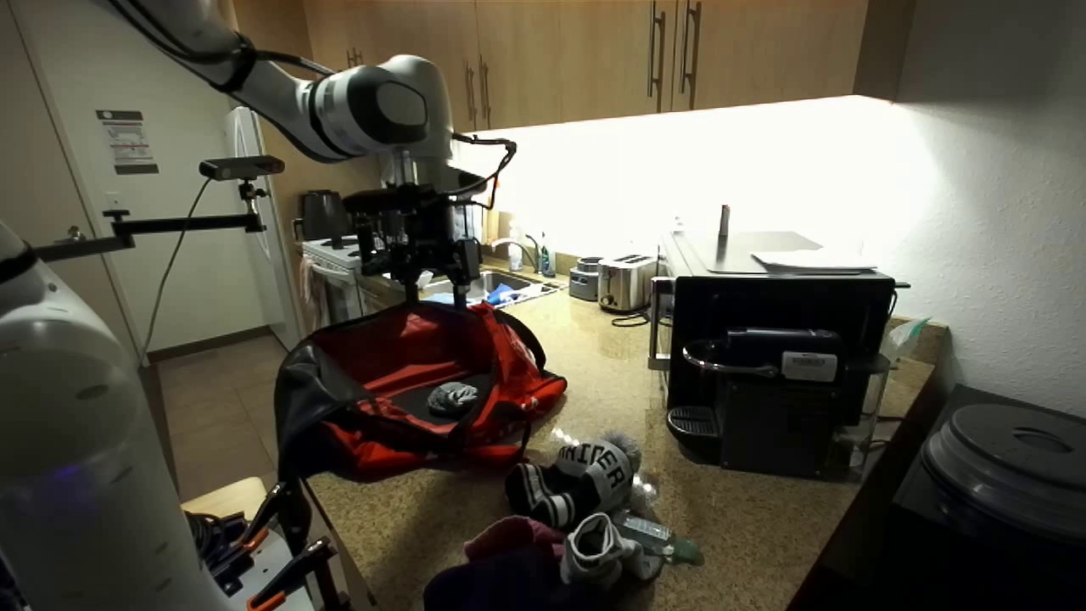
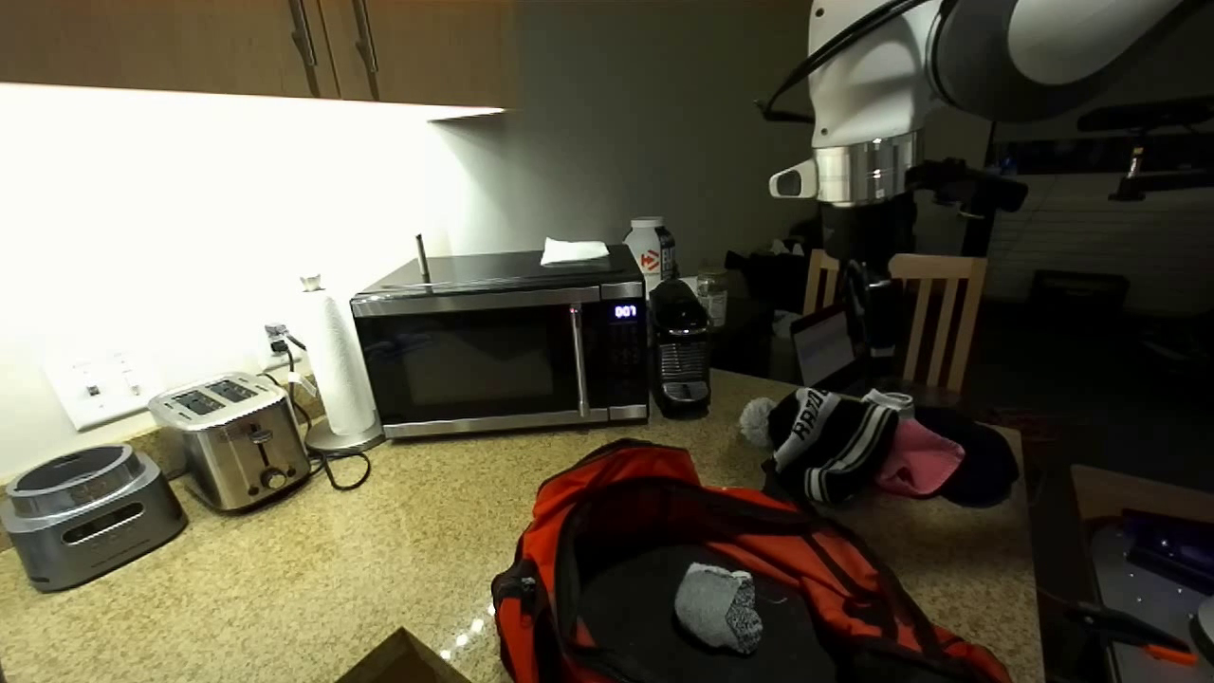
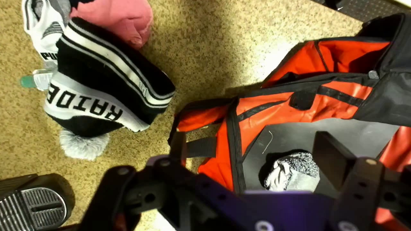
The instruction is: Pick up the grey object from the bag and put it on the countertop.
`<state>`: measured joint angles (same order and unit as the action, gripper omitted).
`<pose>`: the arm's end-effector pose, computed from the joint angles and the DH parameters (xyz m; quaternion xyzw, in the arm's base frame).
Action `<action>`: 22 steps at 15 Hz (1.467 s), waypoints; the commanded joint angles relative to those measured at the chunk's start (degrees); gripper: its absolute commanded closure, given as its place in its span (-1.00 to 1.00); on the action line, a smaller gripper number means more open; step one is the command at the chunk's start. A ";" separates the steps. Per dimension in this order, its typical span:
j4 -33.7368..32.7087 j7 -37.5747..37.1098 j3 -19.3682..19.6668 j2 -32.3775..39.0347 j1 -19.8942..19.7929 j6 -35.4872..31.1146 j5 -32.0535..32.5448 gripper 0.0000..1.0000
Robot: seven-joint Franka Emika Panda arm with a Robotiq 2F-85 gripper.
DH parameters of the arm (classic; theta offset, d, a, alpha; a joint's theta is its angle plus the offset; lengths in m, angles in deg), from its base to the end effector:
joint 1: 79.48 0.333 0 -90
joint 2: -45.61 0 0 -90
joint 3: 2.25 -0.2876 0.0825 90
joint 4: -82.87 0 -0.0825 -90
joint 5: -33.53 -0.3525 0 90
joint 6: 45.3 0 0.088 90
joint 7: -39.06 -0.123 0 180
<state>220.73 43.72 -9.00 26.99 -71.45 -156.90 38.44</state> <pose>0.3937 0.0966 0.3977 0.9793 0.1821 -0.0628 0.0629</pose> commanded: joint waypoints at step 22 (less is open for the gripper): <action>-13.37 -5.12 -1.75 21.84 0.61 -9.77 -2.49 -1.00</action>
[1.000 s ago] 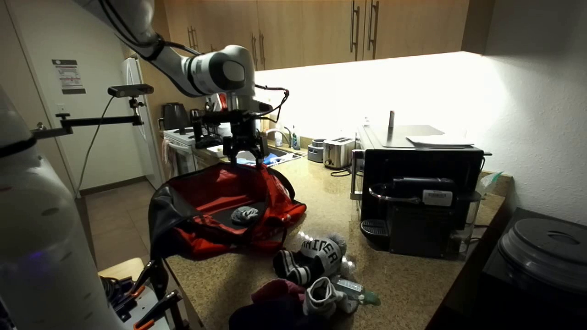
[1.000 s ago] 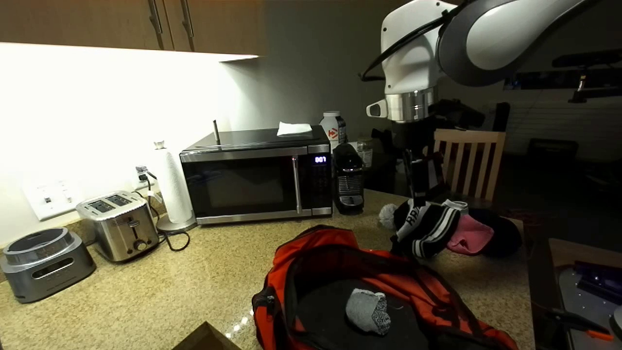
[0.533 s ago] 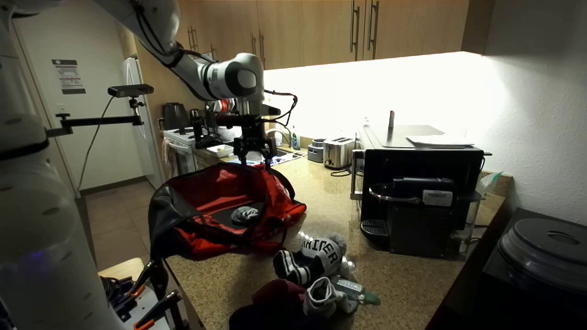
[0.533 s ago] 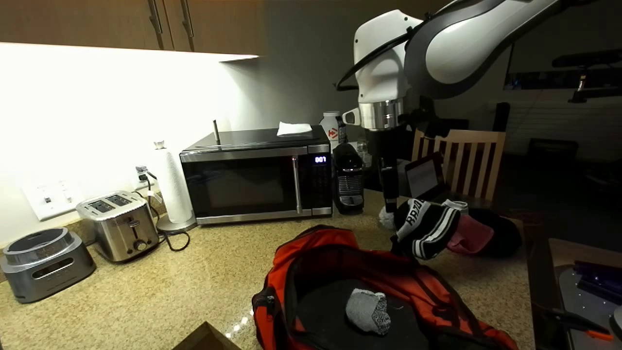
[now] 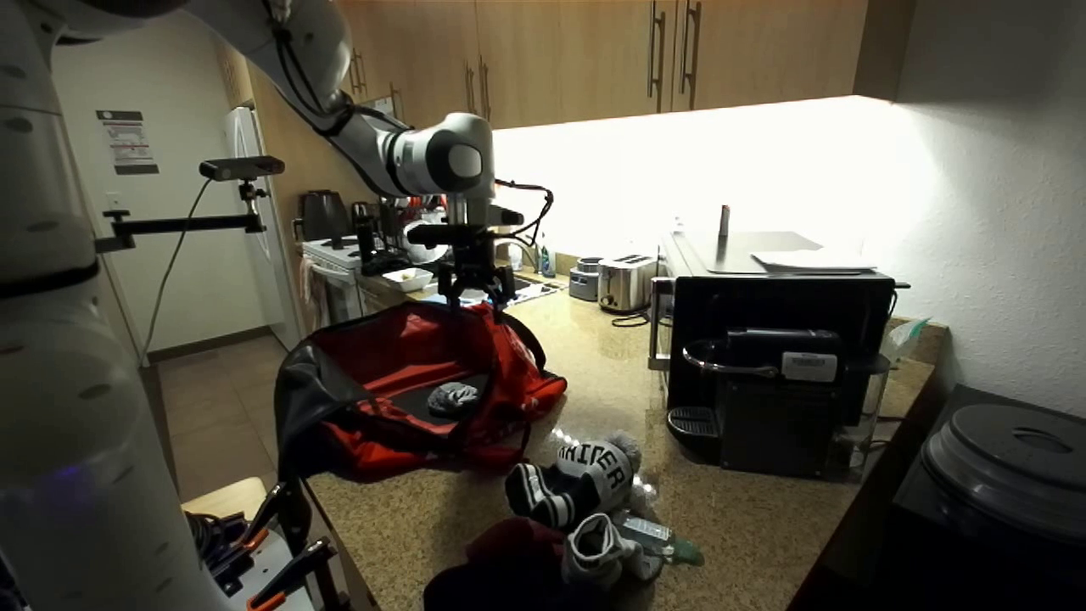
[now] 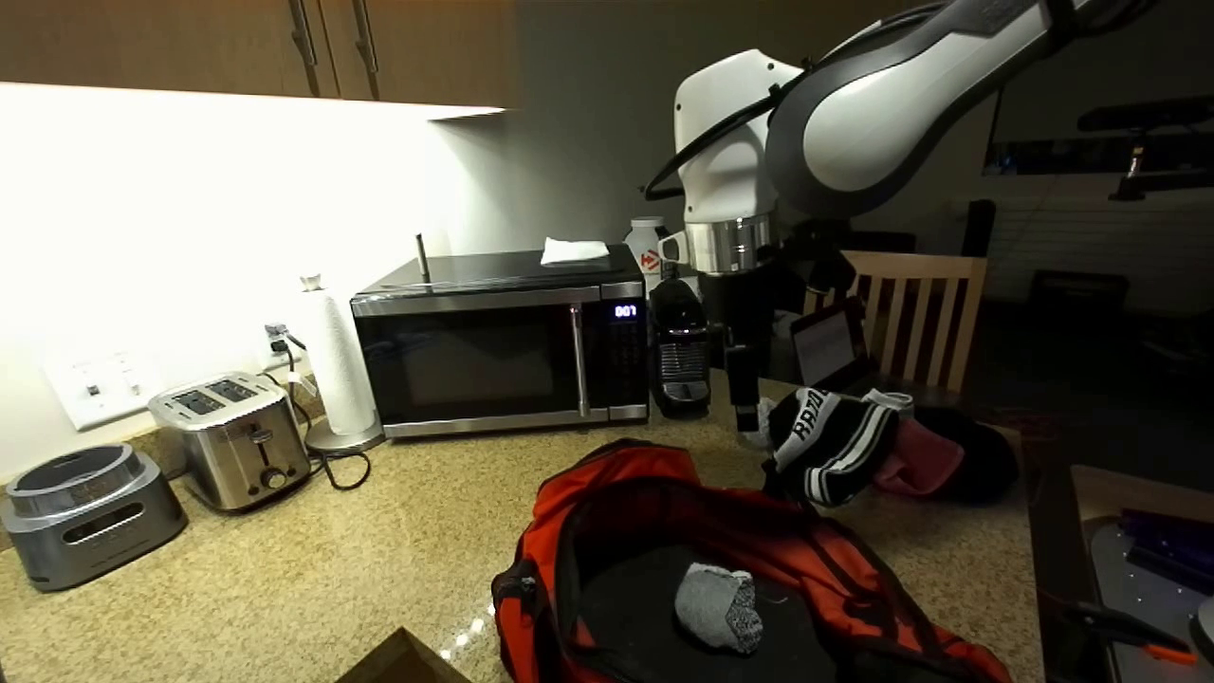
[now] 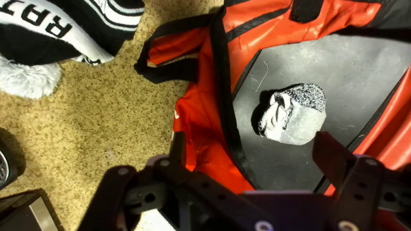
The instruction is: Pick up the grey object from the bag and put it on the countertop.
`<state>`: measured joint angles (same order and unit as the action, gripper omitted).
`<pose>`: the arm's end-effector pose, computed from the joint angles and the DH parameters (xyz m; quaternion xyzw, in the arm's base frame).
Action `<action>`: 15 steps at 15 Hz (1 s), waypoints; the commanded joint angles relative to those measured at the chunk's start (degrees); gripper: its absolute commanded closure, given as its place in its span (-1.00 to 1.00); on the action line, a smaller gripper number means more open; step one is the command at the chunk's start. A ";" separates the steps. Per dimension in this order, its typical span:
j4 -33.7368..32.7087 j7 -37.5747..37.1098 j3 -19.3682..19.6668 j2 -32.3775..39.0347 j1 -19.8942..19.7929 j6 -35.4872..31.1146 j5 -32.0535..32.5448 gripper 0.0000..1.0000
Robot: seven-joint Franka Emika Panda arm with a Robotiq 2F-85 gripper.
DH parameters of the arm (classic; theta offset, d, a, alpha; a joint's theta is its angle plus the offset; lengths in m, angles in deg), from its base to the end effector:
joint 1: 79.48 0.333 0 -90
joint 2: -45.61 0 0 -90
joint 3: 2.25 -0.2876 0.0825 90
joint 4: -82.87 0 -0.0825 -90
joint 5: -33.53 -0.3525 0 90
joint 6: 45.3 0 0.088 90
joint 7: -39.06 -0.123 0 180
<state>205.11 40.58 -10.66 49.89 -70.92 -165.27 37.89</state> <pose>0.4889 0.1439 0.3384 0.9815 0.1810 -0.0525 0.0337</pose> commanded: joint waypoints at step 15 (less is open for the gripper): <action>6.04 -1.08 -1.35 3.98 0.65 -6.97 -10.01 -1.00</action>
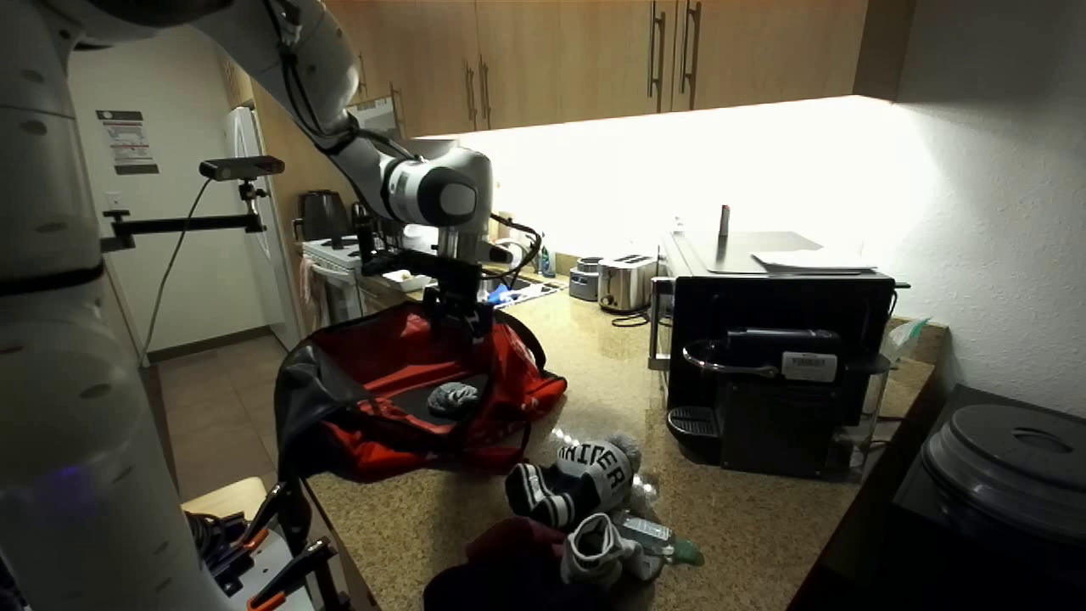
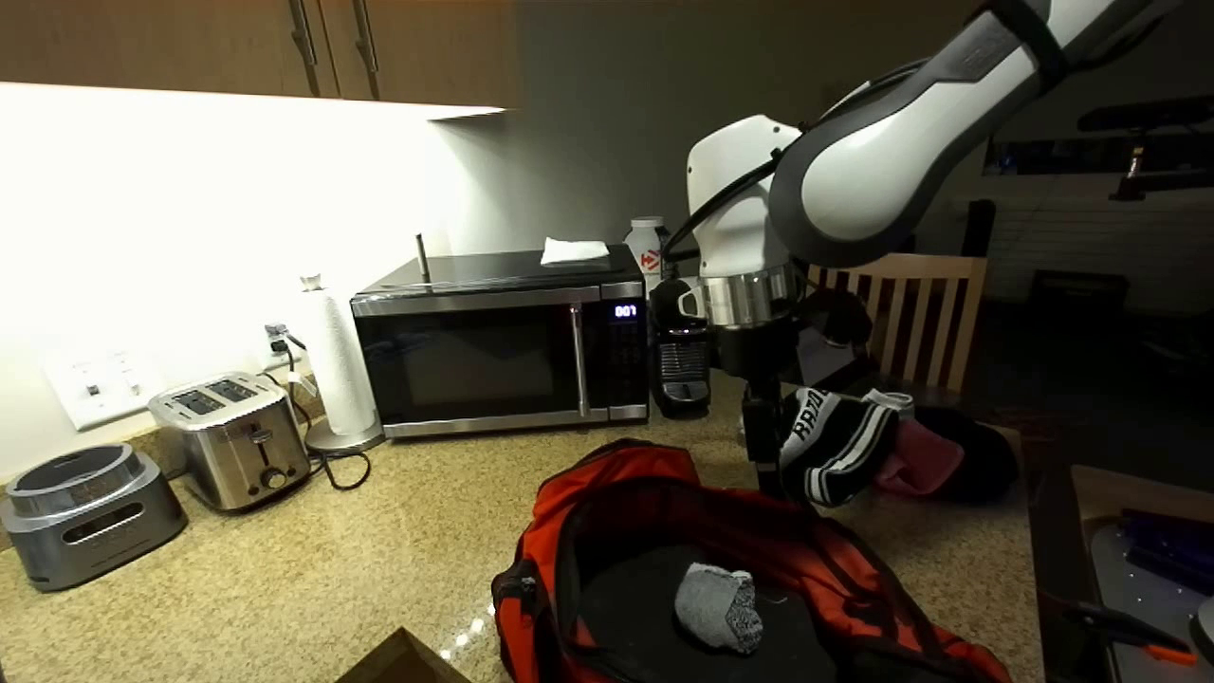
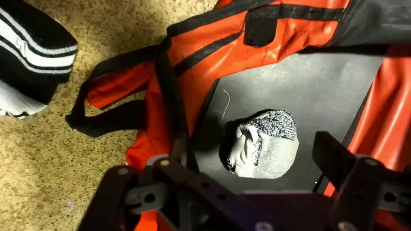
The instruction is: Pick up the grey object from the bag and put it on the countertop.
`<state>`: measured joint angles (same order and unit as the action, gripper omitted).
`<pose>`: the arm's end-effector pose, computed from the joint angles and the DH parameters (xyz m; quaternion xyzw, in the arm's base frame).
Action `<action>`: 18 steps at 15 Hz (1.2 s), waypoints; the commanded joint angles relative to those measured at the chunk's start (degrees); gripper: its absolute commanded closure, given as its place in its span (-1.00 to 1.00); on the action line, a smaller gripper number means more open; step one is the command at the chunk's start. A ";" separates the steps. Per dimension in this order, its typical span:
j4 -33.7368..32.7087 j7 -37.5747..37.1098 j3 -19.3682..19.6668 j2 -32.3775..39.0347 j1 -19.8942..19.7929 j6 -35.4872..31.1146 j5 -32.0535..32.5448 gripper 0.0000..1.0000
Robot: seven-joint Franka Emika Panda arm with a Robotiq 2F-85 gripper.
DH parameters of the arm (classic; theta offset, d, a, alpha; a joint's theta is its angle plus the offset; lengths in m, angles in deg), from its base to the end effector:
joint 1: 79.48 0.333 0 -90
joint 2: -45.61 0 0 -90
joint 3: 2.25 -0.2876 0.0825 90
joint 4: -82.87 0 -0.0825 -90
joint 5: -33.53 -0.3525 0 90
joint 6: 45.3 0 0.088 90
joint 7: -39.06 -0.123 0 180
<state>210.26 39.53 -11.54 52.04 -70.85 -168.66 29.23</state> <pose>0.4649 0.1549 0.2890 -0.9858 -0.1362 0.0953 0.0242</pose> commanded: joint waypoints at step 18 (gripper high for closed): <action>-7.23 -0.10 -1.45 15.40 2.66 -8.19 0.59 -1.00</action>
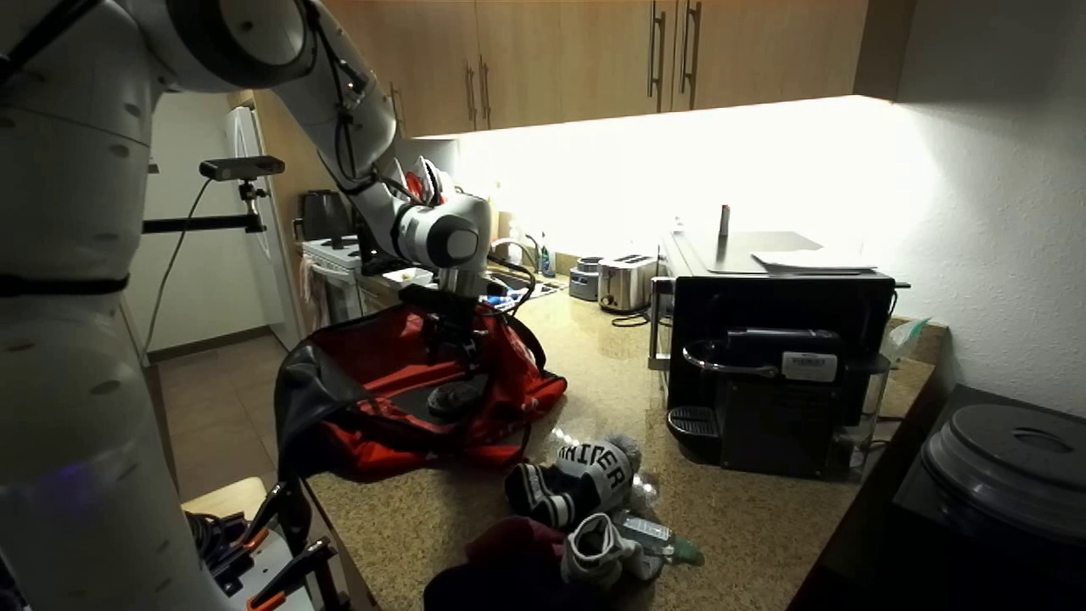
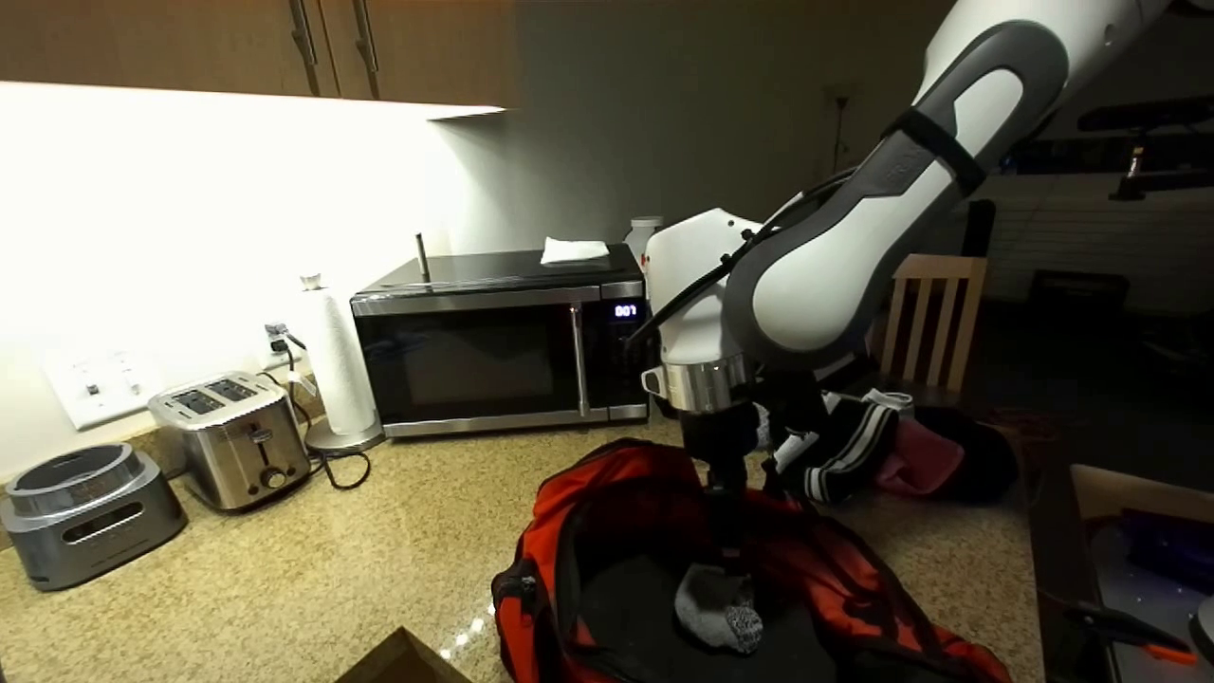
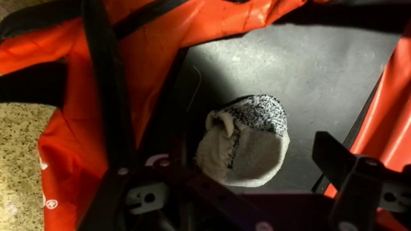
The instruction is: Pick up the grey object from the bag and put it on the countertop.
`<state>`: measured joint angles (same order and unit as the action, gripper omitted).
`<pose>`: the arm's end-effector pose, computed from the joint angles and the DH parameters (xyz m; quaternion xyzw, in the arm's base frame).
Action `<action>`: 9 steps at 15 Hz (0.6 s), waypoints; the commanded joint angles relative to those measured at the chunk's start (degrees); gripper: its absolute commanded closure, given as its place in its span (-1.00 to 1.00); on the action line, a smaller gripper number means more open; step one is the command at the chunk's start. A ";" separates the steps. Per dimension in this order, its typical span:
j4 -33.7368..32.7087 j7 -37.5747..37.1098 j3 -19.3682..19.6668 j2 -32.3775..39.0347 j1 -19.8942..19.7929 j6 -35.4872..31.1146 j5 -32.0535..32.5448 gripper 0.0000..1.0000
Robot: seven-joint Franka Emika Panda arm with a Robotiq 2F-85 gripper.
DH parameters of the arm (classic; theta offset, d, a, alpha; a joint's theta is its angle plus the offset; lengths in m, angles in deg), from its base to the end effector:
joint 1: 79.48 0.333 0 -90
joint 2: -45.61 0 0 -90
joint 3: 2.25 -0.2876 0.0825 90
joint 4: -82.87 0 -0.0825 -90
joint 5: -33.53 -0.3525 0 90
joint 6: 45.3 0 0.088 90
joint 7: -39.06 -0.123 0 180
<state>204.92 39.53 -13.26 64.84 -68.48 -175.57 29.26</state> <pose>0.4815 0.1994 0.2199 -0.9801 -0.1653 0.1027 0.0394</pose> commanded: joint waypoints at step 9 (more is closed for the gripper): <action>-5.92 -0.71 2.40 7.88 0.04 -1.37 1.93 -1.00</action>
<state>199.77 39.53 -11.72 71.46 -68.48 -175.60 29.79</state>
